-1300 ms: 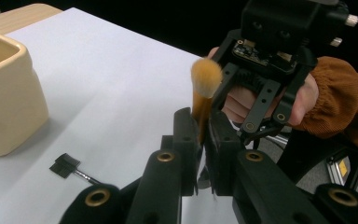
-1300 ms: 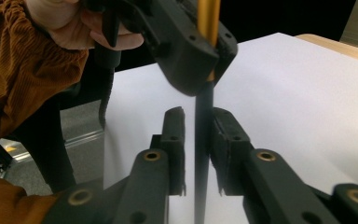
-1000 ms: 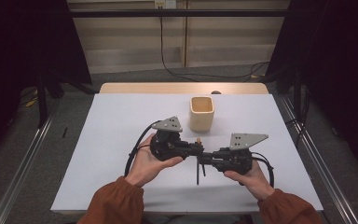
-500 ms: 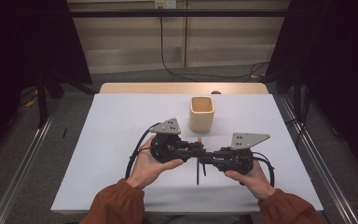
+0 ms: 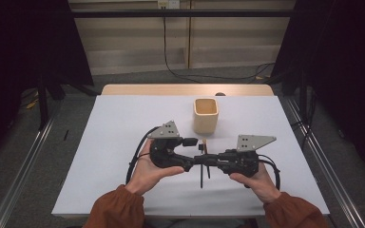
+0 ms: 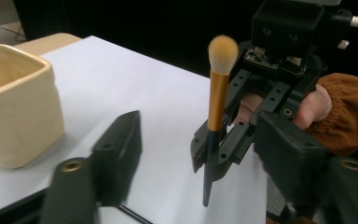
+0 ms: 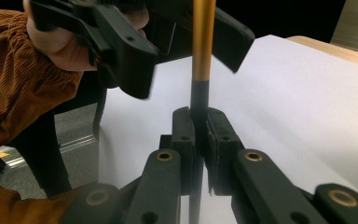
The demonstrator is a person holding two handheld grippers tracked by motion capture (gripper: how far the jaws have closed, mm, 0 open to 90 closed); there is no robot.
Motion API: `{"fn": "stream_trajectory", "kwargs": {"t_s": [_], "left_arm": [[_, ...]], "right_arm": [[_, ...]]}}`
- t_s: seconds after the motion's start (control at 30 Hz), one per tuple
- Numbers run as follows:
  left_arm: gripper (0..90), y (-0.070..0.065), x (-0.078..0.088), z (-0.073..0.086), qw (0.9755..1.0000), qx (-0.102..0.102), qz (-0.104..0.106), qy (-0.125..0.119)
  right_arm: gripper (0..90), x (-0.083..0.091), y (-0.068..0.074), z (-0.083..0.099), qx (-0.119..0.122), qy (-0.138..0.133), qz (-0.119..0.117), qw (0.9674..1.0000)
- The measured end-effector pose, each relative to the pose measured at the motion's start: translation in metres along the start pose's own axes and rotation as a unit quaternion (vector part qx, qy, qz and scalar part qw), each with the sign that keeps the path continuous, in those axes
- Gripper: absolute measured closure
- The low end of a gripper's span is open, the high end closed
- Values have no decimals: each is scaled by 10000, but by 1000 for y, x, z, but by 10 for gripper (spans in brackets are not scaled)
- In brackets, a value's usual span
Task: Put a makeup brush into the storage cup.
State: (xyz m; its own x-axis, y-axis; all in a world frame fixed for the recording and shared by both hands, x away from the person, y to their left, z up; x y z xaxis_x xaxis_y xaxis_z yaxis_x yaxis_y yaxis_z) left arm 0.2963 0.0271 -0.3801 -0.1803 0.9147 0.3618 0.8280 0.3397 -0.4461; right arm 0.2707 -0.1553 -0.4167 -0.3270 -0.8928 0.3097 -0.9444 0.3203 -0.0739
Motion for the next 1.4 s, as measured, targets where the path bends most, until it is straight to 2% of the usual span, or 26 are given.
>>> {"fn": "stream_trajectory", "kwargs": {"t_s": [0.1, 0.2, 0.27, 0.4, 0.5, 0.6, 0.67, 0.77, 0.87, 1.1, 1.13, 1.17, 1.27, 1.4], "left_arm": [[172, 2, 1, 0, 9998, 8, -149, -101], [131, 4, 4, 2, 9996, 15, -246, -163], [95, 5, 6, 2, 9991, -54, -355, -232], [45, 10, 13, 2, 9980, -5, -455, -439], [27, 14, 17, 3, 9973, 54, -483, -546], [34, 15, 21, 5, 9958, 37, -665, -630], [33, 17, 27, 8, 9960, -8, -613, -652], [28, 22, 34, 12, 9947, 46, -736, -721], [28, 26, 42, 16, 9943, 47, -751, -759], [30, 37, 59, 27, 9883, 135, -1137, -1011], [31, 38, 62, 29, 9878, 228, -1129, -1052], [30, 39, 64, 30, 9880, 217, -1151, -1010], [31, 44, 73, 36, 9862, 204, -1290, -1020], [31, 53, 88, 45, 9829, 261, -1438, -1124]], "right_arm": [[836, 0, 0, 0, 10, -16, 15, 10000], [836, 1, 0, 0, 16, -25, 39, 10000], [836, 2, 0, -1, 5, -41, 56, 10000], [836, 4, 0, -2, 0, -93, 108, 9999], [836, 5, -1, -2, -13, -104, 129, 9999], [836, 5, -2, -2, -14, -89, 146, 9999], [836, 4, -2, -2, -6, -83, 159, 9998], [836, 5, -2, -1, -5, -85, 175, 9998], [836, 5, -3, -1, -43, -100, 192, 9998], [836, 5, -5, -2, -59, -119, 253, 9996], [836, 5, -5, -2, -50, -114, 261, 9996], [836, 6, -6, -2, -58, -120, 277, 9995], [836, 8, -7, -2, -64, -126, 311, 9994], [836, 11, -11, -1, -104, -126, 399, 9991]]}}
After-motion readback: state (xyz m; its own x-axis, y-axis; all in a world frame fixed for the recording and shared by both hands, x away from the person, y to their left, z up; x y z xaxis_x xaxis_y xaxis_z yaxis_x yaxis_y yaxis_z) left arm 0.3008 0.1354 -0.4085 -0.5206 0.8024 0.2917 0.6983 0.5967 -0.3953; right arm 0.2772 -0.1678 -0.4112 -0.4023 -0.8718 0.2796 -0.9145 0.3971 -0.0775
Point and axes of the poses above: each handheld gripper's, and its own axes: x roughly backward along the jaws, z roughly out of its underside, y roughly to its left, the point moved 4 cm from there along -x, roughly forward along the jaws, and after that the axes turned 15 degrees about x, right-handed, at the moved point
